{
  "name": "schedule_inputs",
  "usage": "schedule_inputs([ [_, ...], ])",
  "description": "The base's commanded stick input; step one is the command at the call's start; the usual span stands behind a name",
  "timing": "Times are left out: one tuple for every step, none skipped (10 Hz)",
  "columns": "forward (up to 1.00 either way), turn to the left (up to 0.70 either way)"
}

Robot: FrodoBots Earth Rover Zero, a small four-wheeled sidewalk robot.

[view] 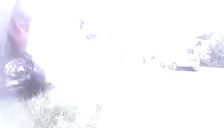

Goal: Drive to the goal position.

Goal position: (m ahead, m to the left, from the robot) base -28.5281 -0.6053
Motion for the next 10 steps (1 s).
schedule_inputs([
  [0.00, 0.05],
  [0.00, 0.05],
  [0.00, 0.05],
  [0.00, 0.05],
  [0.00, 0.05],
  [0.00, 0.05],
  [0.00, 0.05],
  [0.00, 0.05],
  [0.00, 0.05],
  [0.00, 0.05],
])
